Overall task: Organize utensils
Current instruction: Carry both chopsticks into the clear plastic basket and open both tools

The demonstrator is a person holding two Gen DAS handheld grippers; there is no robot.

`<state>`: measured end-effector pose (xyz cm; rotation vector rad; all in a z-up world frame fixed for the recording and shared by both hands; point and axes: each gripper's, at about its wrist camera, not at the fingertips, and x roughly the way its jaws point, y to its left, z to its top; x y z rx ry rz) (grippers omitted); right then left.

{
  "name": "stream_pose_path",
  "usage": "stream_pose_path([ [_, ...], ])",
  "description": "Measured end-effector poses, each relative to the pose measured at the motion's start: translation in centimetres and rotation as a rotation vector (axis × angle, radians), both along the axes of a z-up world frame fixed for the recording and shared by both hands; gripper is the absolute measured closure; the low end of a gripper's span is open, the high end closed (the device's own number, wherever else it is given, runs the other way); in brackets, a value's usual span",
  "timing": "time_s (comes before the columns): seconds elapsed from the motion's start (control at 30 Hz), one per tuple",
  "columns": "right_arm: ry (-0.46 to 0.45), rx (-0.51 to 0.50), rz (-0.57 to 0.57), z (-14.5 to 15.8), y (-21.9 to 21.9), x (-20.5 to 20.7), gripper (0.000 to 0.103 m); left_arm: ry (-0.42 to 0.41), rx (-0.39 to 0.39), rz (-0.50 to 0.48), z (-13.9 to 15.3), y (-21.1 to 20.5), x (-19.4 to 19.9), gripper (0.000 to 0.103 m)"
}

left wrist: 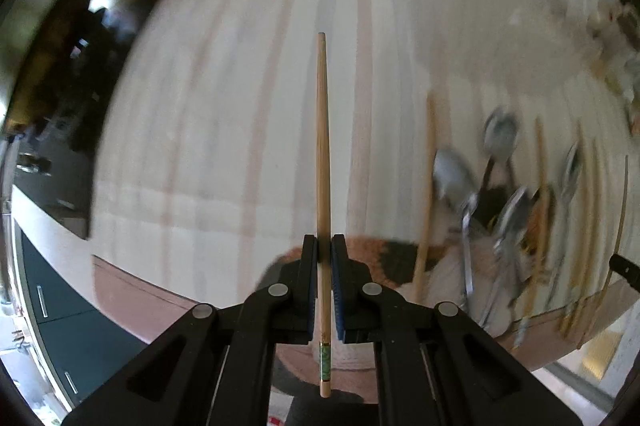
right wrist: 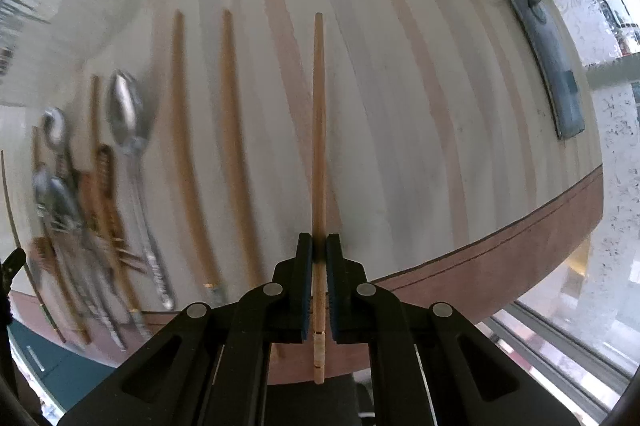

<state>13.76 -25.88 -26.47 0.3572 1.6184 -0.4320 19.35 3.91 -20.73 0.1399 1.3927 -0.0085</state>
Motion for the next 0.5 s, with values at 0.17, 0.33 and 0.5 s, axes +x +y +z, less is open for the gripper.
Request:
stream_pose_path([
  [0.17, -0.134, 0.045, 0.026, 5.0, 0.3, 1.5, 0.096, -0.122, -0.043, 0.037, 6.8, -1.2, 1.0, 0.099],
  [0.33, -0.285, 0.089, 0.103, 11.8, 1.2, 4.9, 0.096, -0.210, -0.151, 0.022, 14.1, -2.2, 3.8, 0.099],
  [0.5, -0.394, 0.180, 0.176, 16.7, 3.4, 11.7, 0.096, -0.189, -0.292, 0.005, 17.1, -3.5, 8.8, 0.099],
])
